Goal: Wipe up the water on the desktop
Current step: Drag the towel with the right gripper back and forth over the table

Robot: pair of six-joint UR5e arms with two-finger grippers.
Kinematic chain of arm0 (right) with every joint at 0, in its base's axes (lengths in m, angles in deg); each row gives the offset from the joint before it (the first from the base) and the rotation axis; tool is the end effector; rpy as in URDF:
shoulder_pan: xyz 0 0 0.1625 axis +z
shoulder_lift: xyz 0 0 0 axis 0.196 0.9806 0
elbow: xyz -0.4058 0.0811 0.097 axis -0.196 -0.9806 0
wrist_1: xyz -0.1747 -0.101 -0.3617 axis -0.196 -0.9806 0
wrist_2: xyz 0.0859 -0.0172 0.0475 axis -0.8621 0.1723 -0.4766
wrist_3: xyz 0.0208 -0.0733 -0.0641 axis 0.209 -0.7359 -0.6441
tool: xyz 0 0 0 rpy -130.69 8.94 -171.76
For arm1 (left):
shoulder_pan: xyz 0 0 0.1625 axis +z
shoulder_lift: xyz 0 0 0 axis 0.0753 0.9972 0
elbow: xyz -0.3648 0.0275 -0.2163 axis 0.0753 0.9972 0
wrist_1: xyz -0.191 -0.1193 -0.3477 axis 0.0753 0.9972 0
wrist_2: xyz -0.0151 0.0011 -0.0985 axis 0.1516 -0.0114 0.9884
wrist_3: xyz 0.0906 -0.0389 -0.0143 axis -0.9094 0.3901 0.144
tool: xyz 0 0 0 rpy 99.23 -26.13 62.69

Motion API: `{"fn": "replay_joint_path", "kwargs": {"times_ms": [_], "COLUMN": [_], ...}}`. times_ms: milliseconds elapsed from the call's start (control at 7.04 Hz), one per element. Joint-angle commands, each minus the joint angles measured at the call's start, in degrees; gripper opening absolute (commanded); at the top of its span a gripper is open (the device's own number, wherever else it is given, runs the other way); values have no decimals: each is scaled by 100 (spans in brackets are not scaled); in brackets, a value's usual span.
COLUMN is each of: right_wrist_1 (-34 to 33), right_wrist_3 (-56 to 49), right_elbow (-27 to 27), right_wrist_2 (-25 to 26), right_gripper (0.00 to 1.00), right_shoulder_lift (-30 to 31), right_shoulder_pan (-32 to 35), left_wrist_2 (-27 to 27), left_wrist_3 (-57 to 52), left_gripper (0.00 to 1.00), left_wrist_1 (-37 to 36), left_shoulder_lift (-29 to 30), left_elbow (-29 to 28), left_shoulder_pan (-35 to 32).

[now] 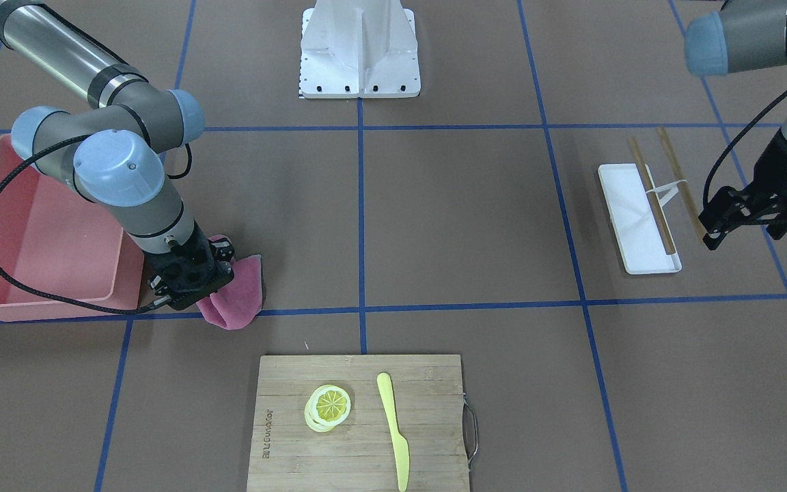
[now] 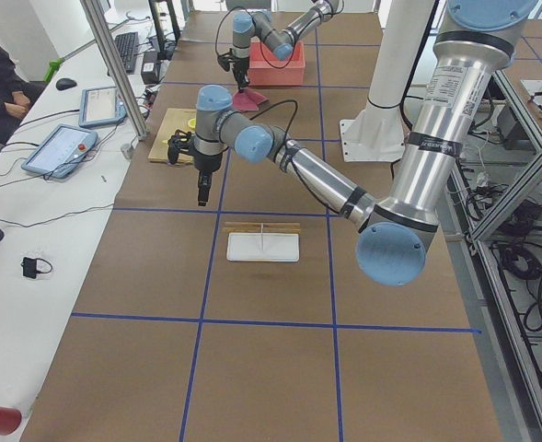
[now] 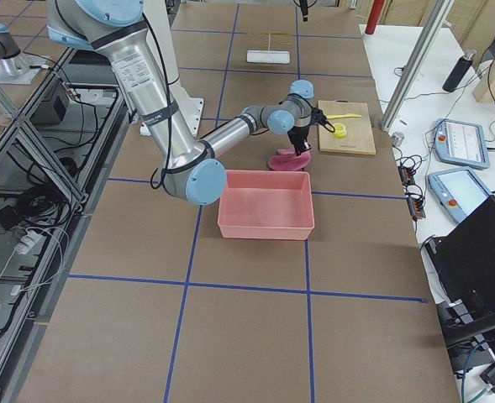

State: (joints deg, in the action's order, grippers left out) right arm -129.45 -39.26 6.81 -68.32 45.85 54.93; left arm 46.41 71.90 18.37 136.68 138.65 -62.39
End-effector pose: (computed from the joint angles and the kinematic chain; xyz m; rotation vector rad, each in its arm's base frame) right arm -0.4430 -0.5474 0.3464 0.3195 -0.7512 -0.5248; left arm 0.1487 -0.5658 0.3789 0.2097 0.6974 -0.1859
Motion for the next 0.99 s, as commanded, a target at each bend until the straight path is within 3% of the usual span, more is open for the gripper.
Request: {"fn": "replay_joint_path", "kwargs": {"times_ms": [0,426,568,852], "right_wrist_1": [29,3,-6,-23], "right_wrist_3": [322,956,1174,1475], "right_elbow": [672,2201,2519,2636], "right_wrist_2": [-6,-32,-15,47], "right_gripper": [0,0,0,0], "right_shoulder_lift": [456,1597,1810,1909], "right_shoulder_pan": [-406,-1134,-1433,-1848], "left_wrist_2": [-3,-3,-3,-12], "left_wrist_3": [-12,-29,-29,-38], "left_gripper": [98,98,98,98], "left_wrist_1": [0,0,0,0], "left_shoulder_lift": [0,-9,0,-9], "left_elbow": [-1,-1,-1,-1], "left_shoulder_pan": [0,0,0,0]}}
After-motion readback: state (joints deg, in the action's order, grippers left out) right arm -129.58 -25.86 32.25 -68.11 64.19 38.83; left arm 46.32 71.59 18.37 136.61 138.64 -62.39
